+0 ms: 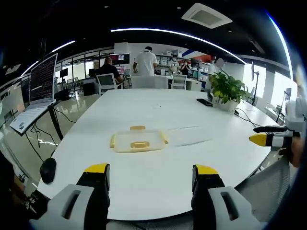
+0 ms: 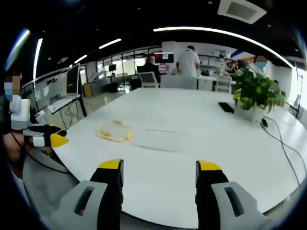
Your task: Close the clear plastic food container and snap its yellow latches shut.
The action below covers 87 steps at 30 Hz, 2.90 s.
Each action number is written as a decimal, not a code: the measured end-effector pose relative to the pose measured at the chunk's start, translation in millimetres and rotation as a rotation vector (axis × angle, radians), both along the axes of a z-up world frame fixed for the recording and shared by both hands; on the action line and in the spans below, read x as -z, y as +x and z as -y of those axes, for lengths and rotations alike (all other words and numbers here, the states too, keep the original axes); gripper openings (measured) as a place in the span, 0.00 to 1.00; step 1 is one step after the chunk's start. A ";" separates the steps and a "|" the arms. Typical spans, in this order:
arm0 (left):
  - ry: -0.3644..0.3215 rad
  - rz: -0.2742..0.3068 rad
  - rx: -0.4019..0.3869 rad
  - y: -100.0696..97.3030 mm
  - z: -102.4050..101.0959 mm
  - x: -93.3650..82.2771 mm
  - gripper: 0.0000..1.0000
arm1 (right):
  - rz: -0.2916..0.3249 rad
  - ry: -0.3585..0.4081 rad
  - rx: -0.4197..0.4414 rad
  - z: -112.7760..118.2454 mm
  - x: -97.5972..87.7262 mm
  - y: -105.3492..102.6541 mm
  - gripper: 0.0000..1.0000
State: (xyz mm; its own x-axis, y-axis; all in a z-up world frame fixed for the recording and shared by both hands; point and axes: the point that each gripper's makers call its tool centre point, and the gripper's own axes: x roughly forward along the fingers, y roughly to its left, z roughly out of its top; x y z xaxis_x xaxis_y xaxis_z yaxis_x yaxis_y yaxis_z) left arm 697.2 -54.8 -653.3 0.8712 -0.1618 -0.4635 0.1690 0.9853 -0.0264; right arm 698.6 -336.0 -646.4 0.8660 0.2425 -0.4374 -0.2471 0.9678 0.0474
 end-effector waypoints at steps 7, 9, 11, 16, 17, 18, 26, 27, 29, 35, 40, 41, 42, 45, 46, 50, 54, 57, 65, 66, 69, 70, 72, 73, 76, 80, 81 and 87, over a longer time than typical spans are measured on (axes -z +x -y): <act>0.001 -0.002 0.001 0.3 0.2 0.3 0.65 | -0.002 -0.003 -0.003 -0.1 0.3 0.1 0.57; 0.000 -0.004 0.002 0.4 0.2 0.5 0.65 | -0.002 -0.003 -0.004 -0.3 0.4 0.1 0.57; 0.000 -0.004 0.002 0.4 0.2 0.5 0.65 | -0.002 -0.003 -0.004 -0.2 0.4 0.2 0.57; 0.001 -0.003 0.002 0.7 0.2 0.6 0.65 | -0.003 -0.005 -0.006 -0.4 0.6 0.0 0.56; 0.003 -0.003 0.003 0.8 0.3 0.7 0.65 | -0.003 -0.004 -0.006 -0.4 0.6 0.0 0.56; 0.004 -0.006 0.003 0.7 0.4 1.2 0.66 | -0.002 -0.004 -0.006 -0.3 0.3 0.0 0.56; 0.002 -0.004 -0.001 0.7 0.2 0.8 0.66 | -0.006 -0.006 -0.010 -0.3 0.3 -0.6 0.56; 0.002 -0.005 0.001 0.6 0.6 0.9 0.66 | -0.006 -0.005 -0.009 0.3 0.4 -0.5 0.56; 0.007 -0.009 0.010 0.0 2.0 1.7 0.66 | -0.008 -0.006 -0.008 0.8 0.3 -0.8 0.56; 0.021 -0.025 0.029 -1.7 4.6 4.1 0.66 | -0.008 -0.005 -0.004 2.7 -0.1 -1.3 0.56; 0.020 -0.023 0.022 -1.1 2.5 3.0 0.65 | -0.010 -0.004 -0.002 3.6 0.6 -1.5 0.55; 0.019 -0.024 0.021 -1.1 2.4 3.0 0.65 | -0.012 -0.004 -0.001 3.9 0.9 -1.6 0.55; 0.017 -0.026 0.021 -0.9 1.9 3.1 0.65 | -0.014 -0.004 -0.002 3.8 1.0 -1.4 0.55; 0.018 -0.021 0.017 -0.1 0.0 1.7 0.65 | -0.014 -0.008 -0.006 4.0 0.5 -1.0 0.55; 0.019 -0.022 0.016 0.0 -0.3 1.6 0.65 | -0.015 -0.007 -0.007 4.1 0.3 -1.0 0.55; 0.019 -0.023 0.015 1.5 -1.1 0.2 0.65 | -0.010 -0.007 -0.008 5.3 -2.1 0.1 0.54; 0.022 -0.026 0.014 2.8 -2.1 -1.0 0.65 | -0.016 0.002 -0.005 6.0 -1.0 0.6 0.53; 0.025 -0.027 0.015 3.4 -2.8 -1.3 0.65 | -0.016 0.001 -0.010 5.7 -1.0 0.9 0.51; 0.035 -0.034 0.025 3.3 -1.8 0.5 0.65 | -0.010 -0.008 -0.019 4.5 -3.7 3.7 0.51; 0.036 -0.034 0.026 3.5 -1.8 0.2 0.65 | -0.009 -0.010 -0.020 4.2 -3.6 4.2 0.51; 0.029 -0.035 0.028 3.8 -1.6 -0.9 0.65 | -0.011 -0.012 -0.024 2.8 -2.9 5.8 0.51; 0.026 -0.036 0.027 4.3 -2.3 -0.7 0.65 | -0.011 -0.015 -0.026 2.5 -2.8 6.2 0.51; 0.021 -0.036 0.028 4.9 -3.4 -0.5 0.65 | -0.011 -0.017 -0.030 1.9 -3.4 7.3 0.51; 0.021 -0.036 0.029 5.1 -4.0 -0.6 0.65 | -0.011 -0.021 -0.033 2.0 -3.5 8.2 0.51; 0.016 -0.040 0.030 6.0 -5.4 -0.1 0.65 | -0.014 -0.021 -0.035 2.2 -3.2 10.1 0.51; 0.004 -0.051 0.027 8.6 -6.5 -0.3 0.64 | -0.020 -0.022 -0.041 0.5 -2.5 13.5 0.51; 0.005 -0.048 0.029 9.6 -6.4 -1.1 0.64 | -0.021 -0.021 -0.042 0.2 -2.7 14.3 0.51; 0.010 -0.062 0.037 16.9 -10.6 -0.9 0.64 | -0.023 -0.035 -0.071 -5.2 -2.9 21.3 0.50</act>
State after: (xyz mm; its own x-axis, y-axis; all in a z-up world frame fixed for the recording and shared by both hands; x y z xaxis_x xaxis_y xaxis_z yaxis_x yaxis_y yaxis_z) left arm 714.2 -44.2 -652.4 0.8342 -0.1884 -0.5183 0.2037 0.9786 -0.0279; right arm 719.8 -330.8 -643.5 0.8369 0.2869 -0.4661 -0.3141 0.9492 0.0203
